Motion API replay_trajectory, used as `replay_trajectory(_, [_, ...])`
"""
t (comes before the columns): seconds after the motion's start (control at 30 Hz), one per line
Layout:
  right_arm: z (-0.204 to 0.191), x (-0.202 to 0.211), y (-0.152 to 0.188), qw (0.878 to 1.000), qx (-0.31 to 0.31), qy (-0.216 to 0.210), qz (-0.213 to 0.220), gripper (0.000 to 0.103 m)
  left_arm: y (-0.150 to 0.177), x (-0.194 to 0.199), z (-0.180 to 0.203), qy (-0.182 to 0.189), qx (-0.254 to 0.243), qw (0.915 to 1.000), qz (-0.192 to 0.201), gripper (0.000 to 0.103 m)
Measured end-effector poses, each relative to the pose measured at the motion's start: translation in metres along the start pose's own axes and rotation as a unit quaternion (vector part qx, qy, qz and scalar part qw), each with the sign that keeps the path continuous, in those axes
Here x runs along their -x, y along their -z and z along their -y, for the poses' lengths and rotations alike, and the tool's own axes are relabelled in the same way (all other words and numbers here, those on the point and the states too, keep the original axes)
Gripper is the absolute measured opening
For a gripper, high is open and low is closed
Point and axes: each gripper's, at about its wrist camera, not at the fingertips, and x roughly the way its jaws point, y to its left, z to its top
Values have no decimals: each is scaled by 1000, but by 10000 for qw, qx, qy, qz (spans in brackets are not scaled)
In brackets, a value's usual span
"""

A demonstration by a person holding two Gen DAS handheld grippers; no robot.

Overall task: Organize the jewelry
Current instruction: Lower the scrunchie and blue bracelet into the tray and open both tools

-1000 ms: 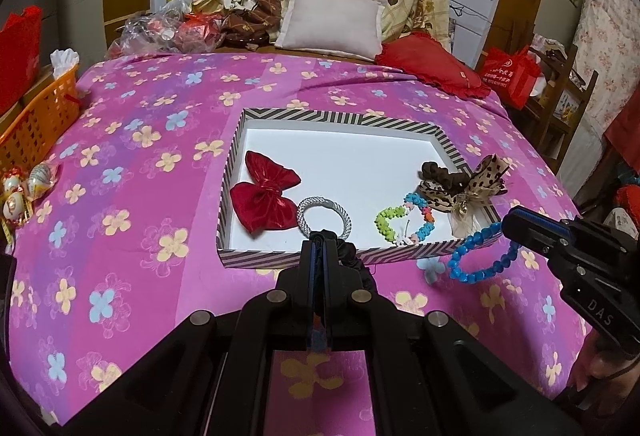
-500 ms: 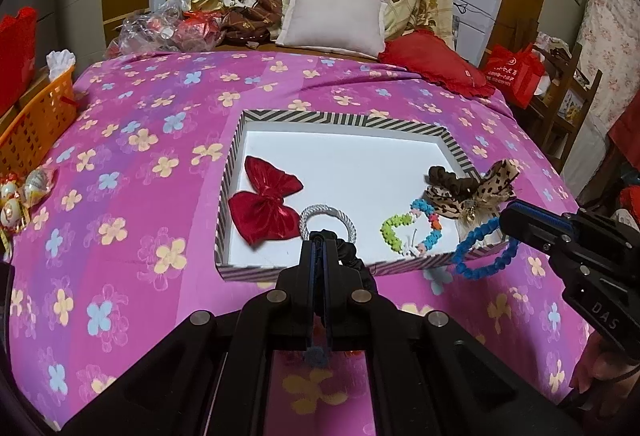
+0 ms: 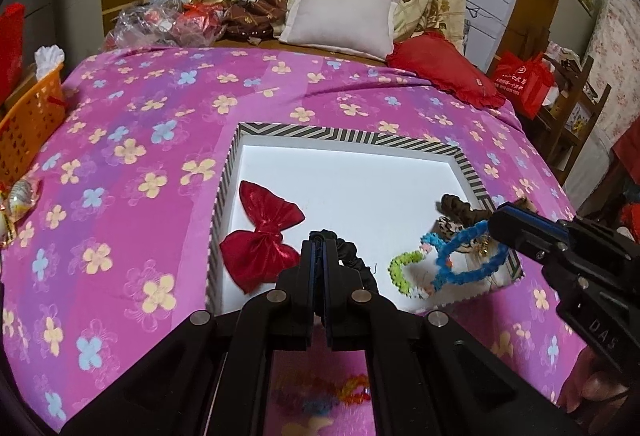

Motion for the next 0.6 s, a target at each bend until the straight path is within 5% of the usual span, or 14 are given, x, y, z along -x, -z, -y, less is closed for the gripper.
replay_trajectory(0.27, [21,-47,12,9985,-368,-85,-396,10,-3,-40,-7,-49,224,9993,-286,0])
replay_trajectory(0.6, [55,-72,36,9950,-609,343,-719,10,7,-66,-13,-371,240,9976,-541,0])
